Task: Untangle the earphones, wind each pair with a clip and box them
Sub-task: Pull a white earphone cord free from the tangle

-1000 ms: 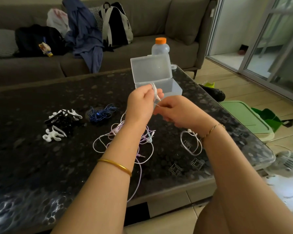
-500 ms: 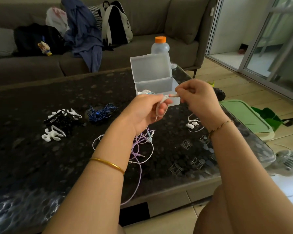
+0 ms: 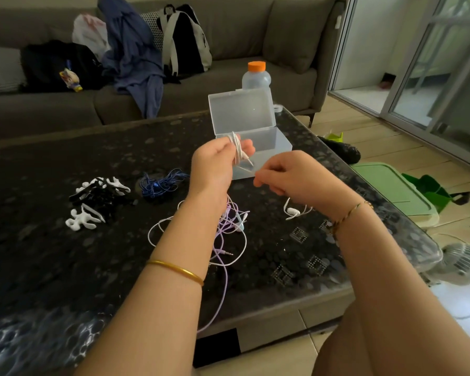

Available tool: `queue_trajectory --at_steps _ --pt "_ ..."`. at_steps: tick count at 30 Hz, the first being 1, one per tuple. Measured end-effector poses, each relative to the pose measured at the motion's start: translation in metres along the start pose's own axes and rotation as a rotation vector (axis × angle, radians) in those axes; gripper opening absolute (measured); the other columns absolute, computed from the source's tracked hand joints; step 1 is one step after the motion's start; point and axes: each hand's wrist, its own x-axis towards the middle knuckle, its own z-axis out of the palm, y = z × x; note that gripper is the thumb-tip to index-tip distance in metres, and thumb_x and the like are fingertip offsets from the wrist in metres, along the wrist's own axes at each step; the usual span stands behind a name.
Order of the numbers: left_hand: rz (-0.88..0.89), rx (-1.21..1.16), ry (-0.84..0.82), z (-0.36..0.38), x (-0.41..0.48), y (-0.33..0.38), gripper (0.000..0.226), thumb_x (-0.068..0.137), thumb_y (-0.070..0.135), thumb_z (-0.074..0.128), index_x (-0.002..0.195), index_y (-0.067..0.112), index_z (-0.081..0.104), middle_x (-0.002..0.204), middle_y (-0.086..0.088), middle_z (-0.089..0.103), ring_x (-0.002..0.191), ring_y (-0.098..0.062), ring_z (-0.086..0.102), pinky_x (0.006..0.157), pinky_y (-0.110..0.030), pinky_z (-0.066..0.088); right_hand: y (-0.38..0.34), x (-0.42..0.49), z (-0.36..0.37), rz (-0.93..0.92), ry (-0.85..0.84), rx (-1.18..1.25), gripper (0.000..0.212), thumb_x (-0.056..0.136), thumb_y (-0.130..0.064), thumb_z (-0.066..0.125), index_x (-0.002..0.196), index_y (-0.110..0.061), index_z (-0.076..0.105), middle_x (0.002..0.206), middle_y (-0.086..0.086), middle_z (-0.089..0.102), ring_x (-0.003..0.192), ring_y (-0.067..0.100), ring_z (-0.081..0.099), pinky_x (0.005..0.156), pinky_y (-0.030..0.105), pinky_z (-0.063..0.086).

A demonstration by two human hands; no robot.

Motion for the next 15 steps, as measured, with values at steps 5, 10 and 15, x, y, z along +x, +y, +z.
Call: queue_trajectory --at_steps 5,10,15 --pt "0.287 0.446 -0.117 -0.004 -0.002 -0.005 0.027 0.097 0.015 0.045 0.094 0.003 0.068 0.089 0.000 0.071 0.080 -0.007 0.065 0.077 -0.021 0.050 -0.001 -0.001 -0.009 -0.079 0.167 -0.029 0.016 0.089 -0.024 0.060 0.085 -0.011 0.068 0.063 -0.001 0.056 0.051 0.004 0.045 0.049 0.012 0.040" --pt "0.036 0.458 -0.303 0.004 -0.003 0.000 0.031 0.096 0.020 0.045 0.083 0.005 0.069 0.066 -0.002 0.065 0.059 -0.010 0.059 0.062 -0.022 0.047 0.008 0.009 0.000 -0.151 0.393 -0.212 0.012 0.092 -0.019 0.054 0.093 -0.014 0.065 0.092 0.002 0.061 0.081 0.017 0.056 0.074 0.035 0.050" --pt "-0.330 -0.345 -0.302 -0.007 -0.002 0.011 0.031 0.093 0.013 0.042 0.071 0.009 0.063 0.056 0.004 0.049 0.049 -0.006 0.042 0.060 -0.021 0.035 0.015 0.011 0.005 -0.066 0.274 -0.043 0.017 0.094 -0.021 0.055 0.097 -0.013 0.069 0.086 0.003 0.062 0.060 0.006 0.046 0.058 0.017 0.039"
